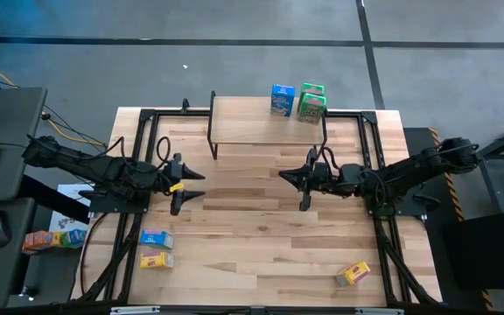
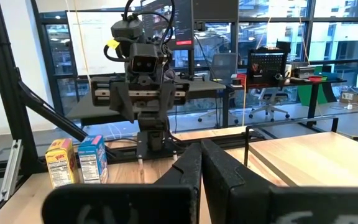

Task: Stack cereal on shelf
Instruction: Put the blue cereal box on the shelf

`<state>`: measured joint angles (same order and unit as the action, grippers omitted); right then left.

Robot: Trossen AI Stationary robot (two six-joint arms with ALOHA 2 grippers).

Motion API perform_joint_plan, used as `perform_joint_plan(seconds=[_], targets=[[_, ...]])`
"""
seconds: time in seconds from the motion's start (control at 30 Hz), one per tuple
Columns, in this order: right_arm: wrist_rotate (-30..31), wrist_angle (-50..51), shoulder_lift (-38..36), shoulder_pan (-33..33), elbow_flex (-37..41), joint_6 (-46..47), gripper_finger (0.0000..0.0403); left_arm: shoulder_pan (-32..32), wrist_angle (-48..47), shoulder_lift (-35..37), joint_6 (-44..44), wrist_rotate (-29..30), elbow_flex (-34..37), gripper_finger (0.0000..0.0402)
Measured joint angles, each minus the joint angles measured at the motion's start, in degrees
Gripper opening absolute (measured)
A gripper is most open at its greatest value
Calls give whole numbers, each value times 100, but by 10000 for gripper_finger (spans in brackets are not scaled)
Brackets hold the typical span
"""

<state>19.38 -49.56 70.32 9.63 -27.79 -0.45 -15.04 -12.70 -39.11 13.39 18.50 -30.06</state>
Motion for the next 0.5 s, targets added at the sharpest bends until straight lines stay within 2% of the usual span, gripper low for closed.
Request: perform_joint_plan(seconds=[0.13, 0.23, 0.33, 0.5], targets=[[0, 0, 0, -1, 0, 7, 0, 2, 1, 0, 0, -90, 0, 257], [-2, 1, 0, 0, 0, 42, 0, -3, -80, -2, 288, -553, -40, 260], [-2, 31, 0, -2, 0, 42, 0, -48, -796, -61, 916, -1058, -429, 260], [-2, 61, 1, -2, 0, 42, 0, -648, -2485, -519, 2220, -1202, -1202, 260]])
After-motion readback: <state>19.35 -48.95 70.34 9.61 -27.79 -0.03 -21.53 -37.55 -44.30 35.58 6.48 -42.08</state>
